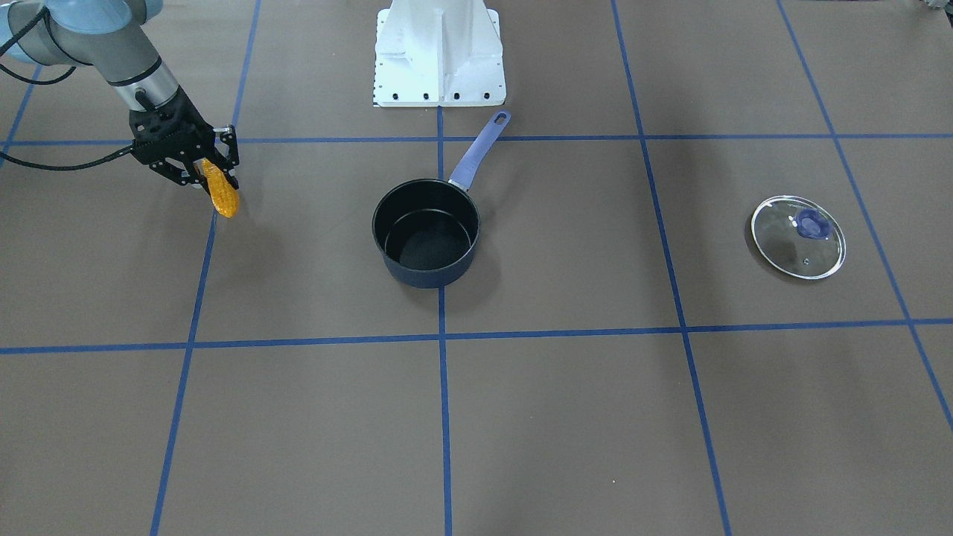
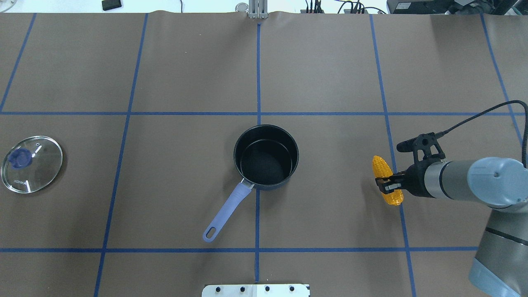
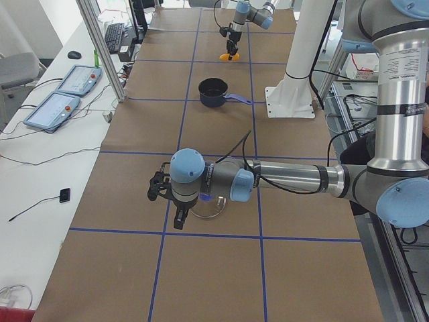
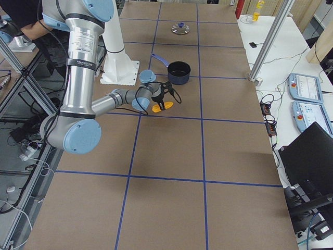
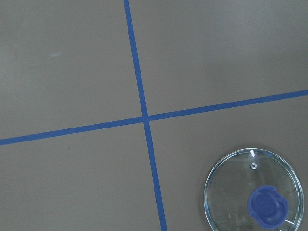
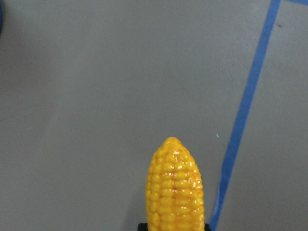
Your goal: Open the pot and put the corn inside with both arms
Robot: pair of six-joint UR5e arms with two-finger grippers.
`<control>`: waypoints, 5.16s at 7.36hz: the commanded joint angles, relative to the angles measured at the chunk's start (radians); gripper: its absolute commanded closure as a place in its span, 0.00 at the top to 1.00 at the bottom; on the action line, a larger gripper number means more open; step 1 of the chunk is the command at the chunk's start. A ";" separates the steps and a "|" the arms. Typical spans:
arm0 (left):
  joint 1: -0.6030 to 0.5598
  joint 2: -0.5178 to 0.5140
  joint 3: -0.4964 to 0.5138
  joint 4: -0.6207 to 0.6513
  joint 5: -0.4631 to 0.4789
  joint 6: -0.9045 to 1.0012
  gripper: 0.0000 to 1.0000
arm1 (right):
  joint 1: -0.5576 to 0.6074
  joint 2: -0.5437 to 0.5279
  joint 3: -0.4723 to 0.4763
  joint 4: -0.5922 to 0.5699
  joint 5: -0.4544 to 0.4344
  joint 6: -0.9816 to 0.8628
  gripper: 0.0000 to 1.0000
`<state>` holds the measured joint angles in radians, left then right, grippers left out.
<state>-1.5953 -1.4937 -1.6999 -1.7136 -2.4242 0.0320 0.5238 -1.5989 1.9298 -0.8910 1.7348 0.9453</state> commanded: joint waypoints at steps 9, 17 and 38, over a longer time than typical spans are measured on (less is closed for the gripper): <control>0.005 0.013 0.006 -0.001 -0.001 -0.001 0.98 | -0.067 0.608 -0.209 -0.197 -0.172 0.323 0.37; 0.005 0.026 0.009 0.008 0.005 -0.004 0.98 | 0.287 0.605 -0.245 -0.348 0.177 0.061 1.00; 0.092 0.050 -0.057 0.137 0.099 0.009 0.98 | 1.041 -0.055 -0.328 -0.600 0.506 -1.143 1.00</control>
<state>-1.5028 -1.4440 -1.7586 -1.5688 -2.3280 0.0414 1.5648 -1.6602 1.5994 -1.4910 2.2401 -0.1994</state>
